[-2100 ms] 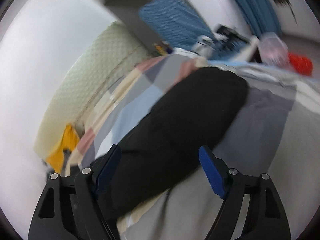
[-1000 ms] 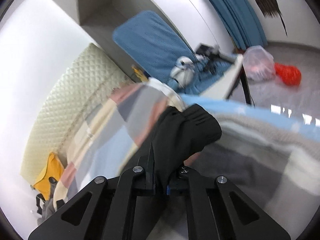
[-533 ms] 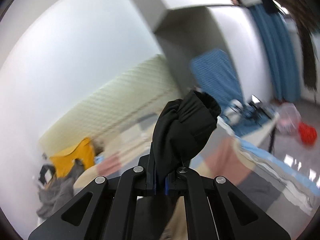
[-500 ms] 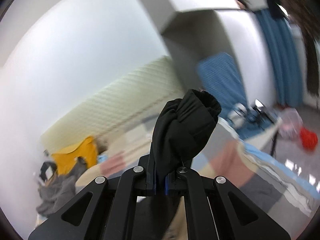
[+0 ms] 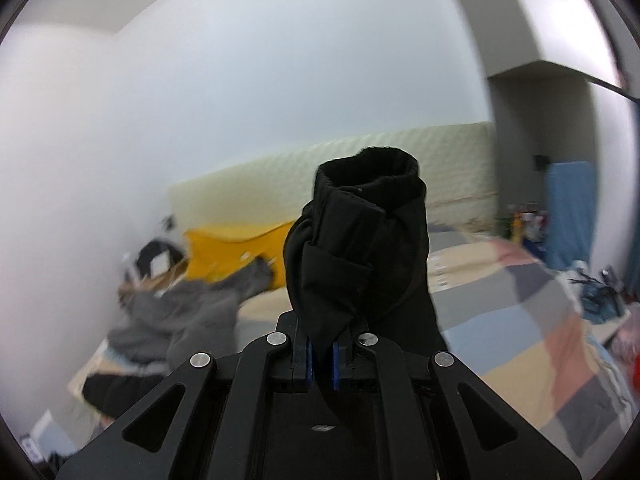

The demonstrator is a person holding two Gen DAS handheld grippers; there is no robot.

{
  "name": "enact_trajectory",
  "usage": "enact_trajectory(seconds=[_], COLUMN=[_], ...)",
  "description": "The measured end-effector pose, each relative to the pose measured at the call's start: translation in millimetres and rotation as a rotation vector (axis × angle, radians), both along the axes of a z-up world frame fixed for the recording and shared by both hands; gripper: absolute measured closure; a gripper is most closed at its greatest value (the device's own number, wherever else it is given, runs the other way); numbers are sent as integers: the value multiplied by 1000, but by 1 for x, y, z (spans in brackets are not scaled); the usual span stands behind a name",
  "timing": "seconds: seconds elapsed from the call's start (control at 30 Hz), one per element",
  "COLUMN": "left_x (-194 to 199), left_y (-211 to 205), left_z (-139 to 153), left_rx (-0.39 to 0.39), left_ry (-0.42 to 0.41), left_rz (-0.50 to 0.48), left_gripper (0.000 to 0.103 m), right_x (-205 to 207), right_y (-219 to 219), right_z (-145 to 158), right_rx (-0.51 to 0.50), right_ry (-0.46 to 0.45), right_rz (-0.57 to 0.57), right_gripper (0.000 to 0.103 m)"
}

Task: Fold large clothes
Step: 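Lift the sleeve with the right tool and lay it across the jacket body, then open the right tool to release the sleeve on the jacket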

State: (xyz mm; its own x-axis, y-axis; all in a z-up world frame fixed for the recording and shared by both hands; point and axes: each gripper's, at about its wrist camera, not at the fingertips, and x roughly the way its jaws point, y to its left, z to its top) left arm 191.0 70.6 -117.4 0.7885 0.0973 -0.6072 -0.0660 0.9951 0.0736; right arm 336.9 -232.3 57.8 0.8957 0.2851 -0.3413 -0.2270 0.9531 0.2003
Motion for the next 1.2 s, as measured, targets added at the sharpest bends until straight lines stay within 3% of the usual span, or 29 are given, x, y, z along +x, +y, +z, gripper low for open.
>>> enact_trajectory(seconds=[0.23,0.47,0.6,0.8,1.0,1.1,1.17,1.2], left_x=[6,7,11,17,21,21,18,17], left_y=[34,60,81,93,95,99,102,103], left_z=[-7,-13,-19,-29,-34,-32,-29,-28], left_rx=[-100,-145,-164,-188,-196,-215,-228,-237], left_ry=[34,21,28,42,55,46,24,15], left_rz=[84,167,233,252,250,261,266,265], left_gripper=[0,0,0,0,0,0,0,0], right_x=[14,23,27,26,26,16,11,6], right_y=[143,246,275,292,292,287,282,279], right_z=[-60,-160,-220,-296,-298,-284,-277,-270], right_rx=[-88,-180,-198,-264,-262,-259,-242,-232], right_ry=[98,248,330,414,416,382,370,355], right_rz=[246,430,471,488,479,474,477,478], right_gripper=[98,95,95,95,91,76,47,43])
